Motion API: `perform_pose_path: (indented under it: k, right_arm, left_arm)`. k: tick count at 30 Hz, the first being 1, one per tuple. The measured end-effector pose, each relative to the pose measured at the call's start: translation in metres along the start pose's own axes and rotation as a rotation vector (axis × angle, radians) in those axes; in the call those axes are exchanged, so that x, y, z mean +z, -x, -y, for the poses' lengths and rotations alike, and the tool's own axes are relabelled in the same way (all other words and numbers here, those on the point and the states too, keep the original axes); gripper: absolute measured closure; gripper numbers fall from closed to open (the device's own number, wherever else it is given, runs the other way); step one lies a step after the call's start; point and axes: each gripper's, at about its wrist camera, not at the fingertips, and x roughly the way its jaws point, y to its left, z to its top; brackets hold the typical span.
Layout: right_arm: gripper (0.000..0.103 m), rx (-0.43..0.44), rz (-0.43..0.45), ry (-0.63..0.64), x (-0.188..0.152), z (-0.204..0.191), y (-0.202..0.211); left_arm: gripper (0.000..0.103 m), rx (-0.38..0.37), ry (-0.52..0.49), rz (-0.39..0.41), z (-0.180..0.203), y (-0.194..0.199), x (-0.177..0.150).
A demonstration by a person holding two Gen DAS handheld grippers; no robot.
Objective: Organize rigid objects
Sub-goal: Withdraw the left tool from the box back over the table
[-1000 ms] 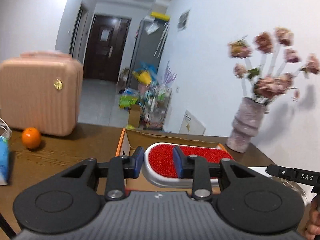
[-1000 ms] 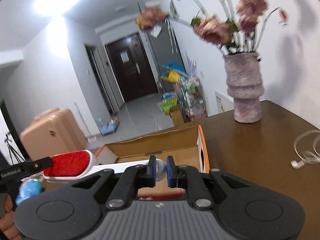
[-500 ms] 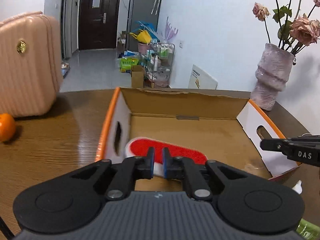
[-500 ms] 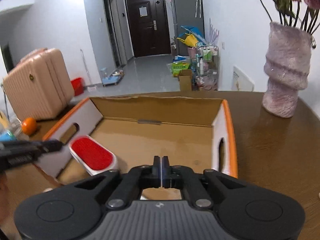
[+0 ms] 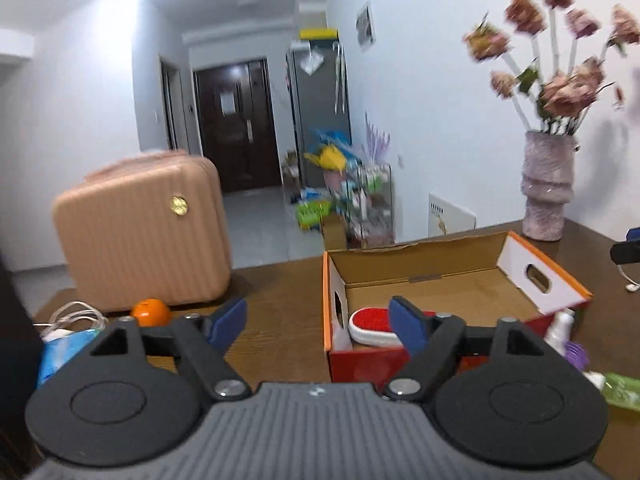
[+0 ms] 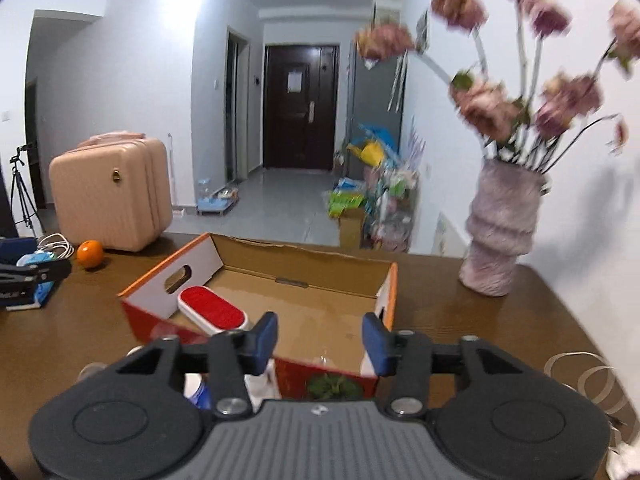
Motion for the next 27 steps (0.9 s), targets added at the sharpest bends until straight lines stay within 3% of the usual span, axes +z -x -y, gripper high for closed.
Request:
perform_pose_path:
  k: [2, 6, 14, 20, 24, 27]
  right_arm:
    - [0.052, -0.007, 0.039, 0.006, -0.015, -0.01, 0.031]
    - [0.036, -0.031, 0.121, 0.008, -0.055, -0.036, 0.089]
    - [0.018, -0.012, 0.203, -0.024, -0.138, -0.084, 0.173]
    - [0.017, 0.018, 0.212, -0.046, -0.184, -0.103, 0.208]
    - [0.014, -0.033, 0.21, -0.061, -0.207, -0.109, 0.217]
    - [0.014, -0.02, 0.231, -0.148, -0.214, -0.102, 0.22]
  left_arm:
    - [0.012, -0.004, -0.012, 0.037, 0.004, 0.036, -0.011]
    - [0.003, -0.006, 0.016, 0.102, 0.011, 0.099, -0.037]
    - [0.0, -0.006, 0.092, 0.138, 0.007, 0.203, -0.111]
    - [0.0, 0.009, 0.117, 0.139, 0.002, 0.255, -0.15]
    - [0.0, 0.012, 0.081, 0.142, 0.003, 0.271, -0.166]
    - [0.0, -0.001, 0.07, 0.155, 0.004, 0.273, -0.169]
